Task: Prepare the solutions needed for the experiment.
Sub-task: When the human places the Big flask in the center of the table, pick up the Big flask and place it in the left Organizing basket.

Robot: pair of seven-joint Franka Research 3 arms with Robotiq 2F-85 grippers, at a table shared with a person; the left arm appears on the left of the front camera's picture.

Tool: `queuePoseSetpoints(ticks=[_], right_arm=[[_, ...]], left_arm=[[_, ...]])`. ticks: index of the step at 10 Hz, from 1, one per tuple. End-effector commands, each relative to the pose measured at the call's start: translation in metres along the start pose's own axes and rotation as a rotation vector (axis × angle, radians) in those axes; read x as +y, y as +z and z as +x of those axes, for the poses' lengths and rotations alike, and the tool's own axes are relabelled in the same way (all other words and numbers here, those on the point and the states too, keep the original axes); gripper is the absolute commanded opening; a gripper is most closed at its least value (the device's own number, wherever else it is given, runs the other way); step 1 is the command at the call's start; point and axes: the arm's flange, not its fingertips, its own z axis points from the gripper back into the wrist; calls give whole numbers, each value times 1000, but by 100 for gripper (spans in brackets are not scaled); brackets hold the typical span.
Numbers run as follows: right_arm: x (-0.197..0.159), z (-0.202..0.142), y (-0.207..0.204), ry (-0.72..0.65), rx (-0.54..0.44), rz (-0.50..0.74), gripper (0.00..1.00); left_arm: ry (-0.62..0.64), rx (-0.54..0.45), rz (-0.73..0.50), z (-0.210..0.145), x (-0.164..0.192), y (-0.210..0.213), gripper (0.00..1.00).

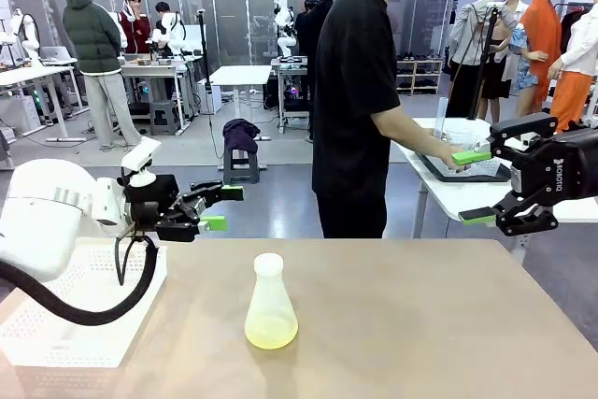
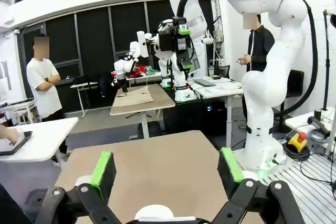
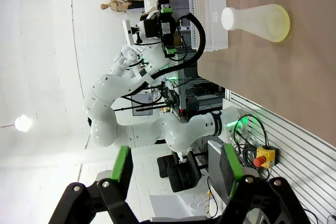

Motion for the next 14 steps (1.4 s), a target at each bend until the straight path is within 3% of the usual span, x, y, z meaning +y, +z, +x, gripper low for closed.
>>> queuePoseSetpoints(ticks=[1,2,7,14], right_arm=[[1,1,0,13,1,13,85],[1,1,0,13,1,13,85],[1,1,0,13,1,13,85],[1,1,0,13,1,13,85]], left_arm=[[-49,12,6,16,-5,3,100],[-49,12,6,16,-5,3,100],[41,57,-64,-53,11,-14,100],[93,154,-35,-114,33,-10,100]])
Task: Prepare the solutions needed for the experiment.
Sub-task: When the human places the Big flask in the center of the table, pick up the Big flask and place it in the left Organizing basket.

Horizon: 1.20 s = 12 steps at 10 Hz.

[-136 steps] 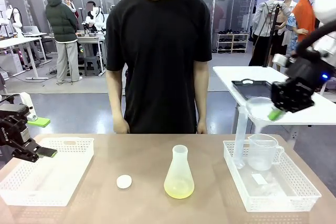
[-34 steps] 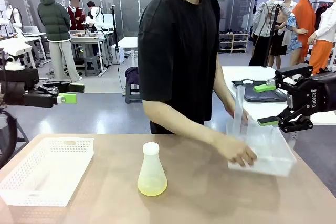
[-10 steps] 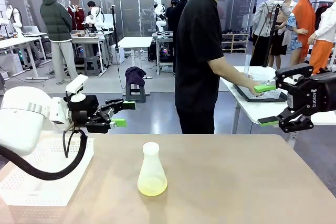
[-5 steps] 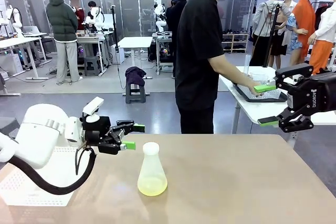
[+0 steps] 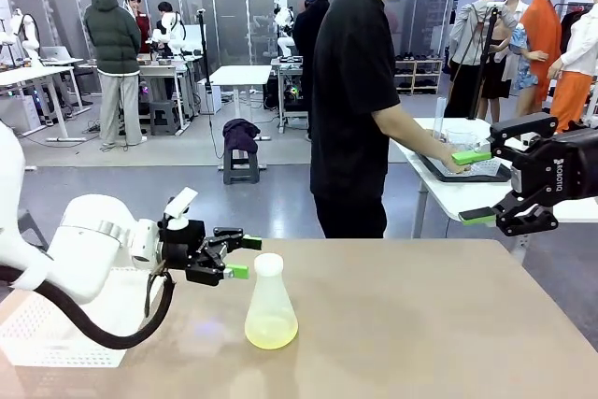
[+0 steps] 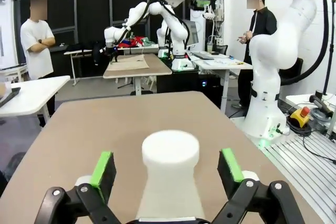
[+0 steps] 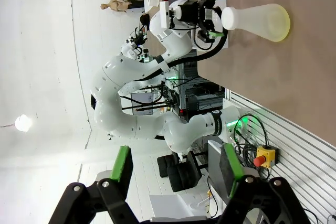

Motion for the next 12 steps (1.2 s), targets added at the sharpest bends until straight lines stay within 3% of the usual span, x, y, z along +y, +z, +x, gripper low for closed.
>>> queuePoseSetpoints(ticks=[1,12], right_arm=[[1,1,0,13,0,12,85],[1,1,0,13,0,12,85]], left_arm=[[3,32,-27,-11,14,-5,100],[67,7,-136,-39,8,-63,100]])
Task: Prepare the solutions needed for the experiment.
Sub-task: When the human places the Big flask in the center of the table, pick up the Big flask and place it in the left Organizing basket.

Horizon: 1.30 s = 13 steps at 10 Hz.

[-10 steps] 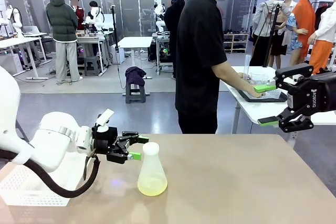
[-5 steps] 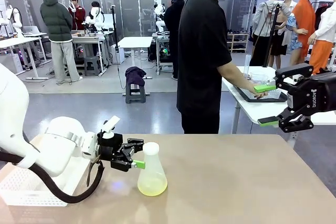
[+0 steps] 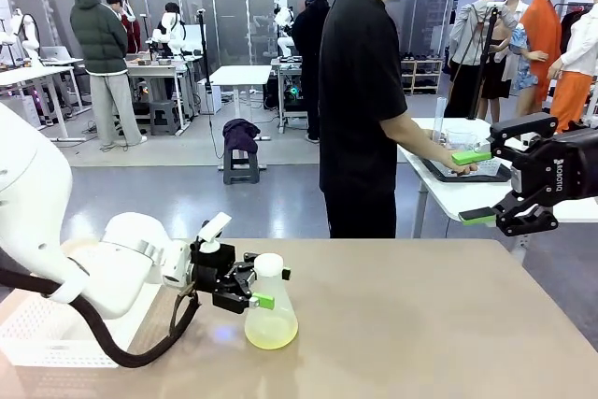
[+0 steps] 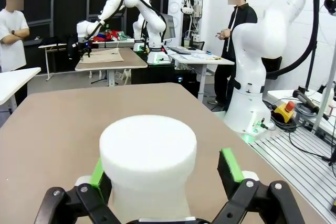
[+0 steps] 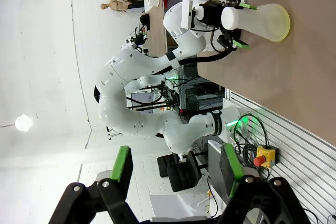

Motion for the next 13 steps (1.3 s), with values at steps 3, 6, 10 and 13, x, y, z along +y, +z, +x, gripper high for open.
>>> queuePoseSetpoints(ticks=[3,6,10,13], right_arm=[[1,1,0,13,0,12,85],[1,1,0,13,0,12,85],[1,1,0,13,0,12,85],[1,1,0,13,0,12,85]], left_arm=[[32,-6,1,0,14,-2,80],[30,1,33,1,15,1,78],[30,-7,43,3,16,5,39],[37,-9,49,5,18,6,0]])
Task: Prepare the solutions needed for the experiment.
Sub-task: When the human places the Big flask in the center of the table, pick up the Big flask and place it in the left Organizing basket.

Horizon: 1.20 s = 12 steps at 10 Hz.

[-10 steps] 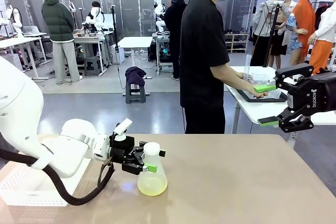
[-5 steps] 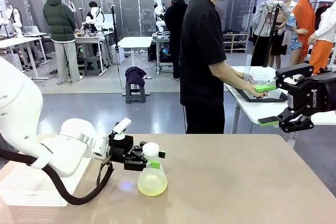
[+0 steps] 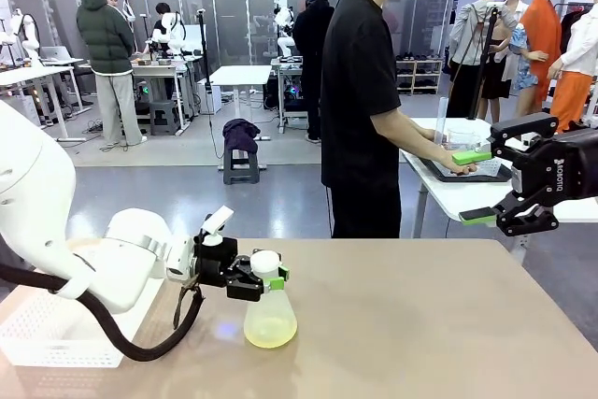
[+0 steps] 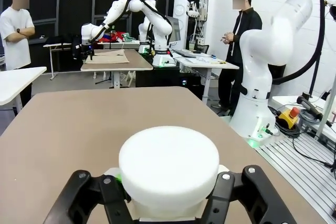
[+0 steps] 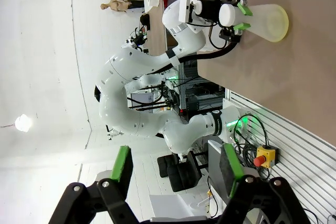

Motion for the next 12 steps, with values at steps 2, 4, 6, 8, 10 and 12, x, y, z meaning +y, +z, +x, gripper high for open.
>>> queuePoseSetpoints(ticks=[2,4,6,8,10,12], right_arm=[[1,1,-1,13,1,12,85],[1,1,-1,13,1,12,85],[1,1,-1,13,1,12,85],[1,1,-1,13,1,12,85],[1,1,-1,13,1,12,85],[1,1,-1,13,1,12,85]], left_arm=[[16,6,42,2,5,2,0],[-26,14,71,10,2,0,11],[20,-16,54,35,-9,-3,11],[17,-22,22,84,-23,-5,11],[-52,0,-5,135,-39,6,11],[-127,-2,22,186,-52,36,11]])
